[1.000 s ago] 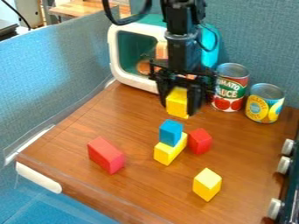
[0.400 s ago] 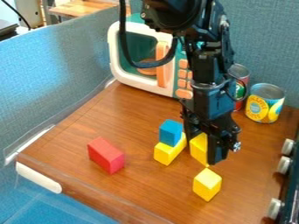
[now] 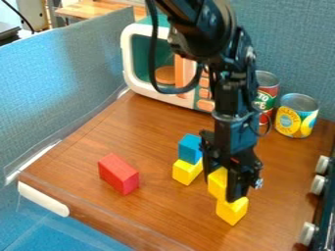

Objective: Put the yellow cube on the top of the yellow cube on the right side

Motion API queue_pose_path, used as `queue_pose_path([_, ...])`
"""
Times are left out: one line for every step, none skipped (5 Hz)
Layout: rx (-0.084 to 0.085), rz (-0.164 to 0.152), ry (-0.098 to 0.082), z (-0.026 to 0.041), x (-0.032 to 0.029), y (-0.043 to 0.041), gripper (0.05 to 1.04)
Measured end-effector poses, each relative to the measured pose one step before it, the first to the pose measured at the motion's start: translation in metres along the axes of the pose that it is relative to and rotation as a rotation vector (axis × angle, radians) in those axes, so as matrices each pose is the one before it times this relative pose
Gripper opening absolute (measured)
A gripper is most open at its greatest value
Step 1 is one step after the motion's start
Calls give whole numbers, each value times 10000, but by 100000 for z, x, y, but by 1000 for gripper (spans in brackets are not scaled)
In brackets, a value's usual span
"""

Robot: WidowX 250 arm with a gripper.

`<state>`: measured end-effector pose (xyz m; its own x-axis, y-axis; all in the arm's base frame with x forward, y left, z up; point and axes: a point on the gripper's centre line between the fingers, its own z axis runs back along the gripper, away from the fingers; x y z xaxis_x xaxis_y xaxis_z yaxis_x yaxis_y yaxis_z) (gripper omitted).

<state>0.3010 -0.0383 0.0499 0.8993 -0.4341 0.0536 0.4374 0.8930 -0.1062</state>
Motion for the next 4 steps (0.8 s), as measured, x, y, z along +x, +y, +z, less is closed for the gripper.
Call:
queue_pose_path([218, -86, 312, -901, 182, 178, 617])
queue_pose_path([134, 58, -22, 33, 56, 219, 617])
queue_pose_path([71, 26, -35, 0, 56, 113, 617])
queue_pose_path([215, 234, -391, 1442, -12, 45, 617])
